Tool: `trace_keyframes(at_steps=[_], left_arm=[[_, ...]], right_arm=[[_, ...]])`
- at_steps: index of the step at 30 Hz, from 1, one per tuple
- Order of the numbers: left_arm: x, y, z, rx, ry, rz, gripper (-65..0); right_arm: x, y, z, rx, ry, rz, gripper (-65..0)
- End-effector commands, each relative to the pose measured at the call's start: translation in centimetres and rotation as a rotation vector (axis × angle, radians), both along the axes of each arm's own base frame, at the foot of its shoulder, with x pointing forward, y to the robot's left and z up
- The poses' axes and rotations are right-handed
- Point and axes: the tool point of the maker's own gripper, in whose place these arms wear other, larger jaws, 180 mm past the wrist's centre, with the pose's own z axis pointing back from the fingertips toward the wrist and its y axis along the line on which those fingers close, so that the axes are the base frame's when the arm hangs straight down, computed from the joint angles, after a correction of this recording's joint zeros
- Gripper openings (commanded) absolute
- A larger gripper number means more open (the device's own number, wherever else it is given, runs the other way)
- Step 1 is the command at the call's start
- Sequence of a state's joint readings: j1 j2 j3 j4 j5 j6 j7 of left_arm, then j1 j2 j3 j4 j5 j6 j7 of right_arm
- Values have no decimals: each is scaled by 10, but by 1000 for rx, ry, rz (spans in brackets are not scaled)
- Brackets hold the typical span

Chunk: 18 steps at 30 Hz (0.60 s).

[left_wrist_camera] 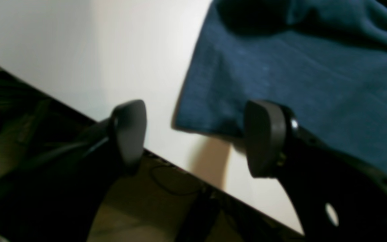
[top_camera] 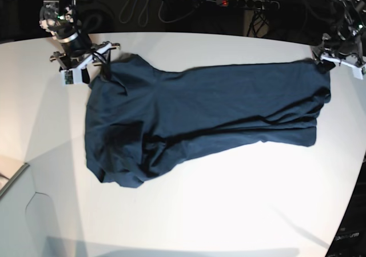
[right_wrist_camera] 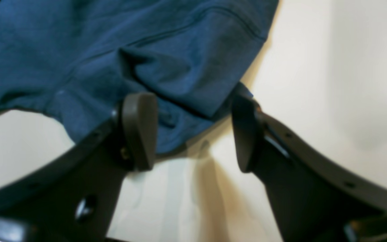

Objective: Layout the t-shirt on the table in an organized manner, then fold the t-shirt properly
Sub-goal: 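Hold the shirt edges with both grippers and adjust the grasps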

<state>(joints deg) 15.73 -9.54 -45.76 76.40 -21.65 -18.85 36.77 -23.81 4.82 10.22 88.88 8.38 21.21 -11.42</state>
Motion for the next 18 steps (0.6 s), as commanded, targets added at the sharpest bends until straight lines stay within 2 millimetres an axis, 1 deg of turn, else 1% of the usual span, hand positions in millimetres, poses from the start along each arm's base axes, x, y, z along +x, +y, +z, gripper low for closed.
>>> trace_keyframes(at_steps=[1,5,7,8,10,12,15,16,18], left_arm=[[11,8,12,28,-41,-5,-214],[12,8,12,33,-40,-6,-215],[18,7,15,32,-53,-7,-215],[19,7,14,30,-53,-6,-215],[16,6,6,13,-37,3,-216],[11,5,-2,-5,-17,11,-216],[12,4,-6,-19,-13,18,-220],[11,4,-7,-20,-11,19,-240],[11,4,-7,-21,-10,19,-314]], right_arm=[[6,-3,9,0,-39,-1,-296],[6,-3,9,0,-39,-1,-297],[7,-3,10,0,-41,-1,-297],[7,-3,10,0,-41,-1,-297],[7,-3,10,0,-42,-1,-296],[13,-3,13,0,-56,-1,-296],[14,-12,15,-7,-60,-25,-294],[15,-11,15,-7,-62,-23,-294],[22,-11,19,-7,-77,-19,-294]])
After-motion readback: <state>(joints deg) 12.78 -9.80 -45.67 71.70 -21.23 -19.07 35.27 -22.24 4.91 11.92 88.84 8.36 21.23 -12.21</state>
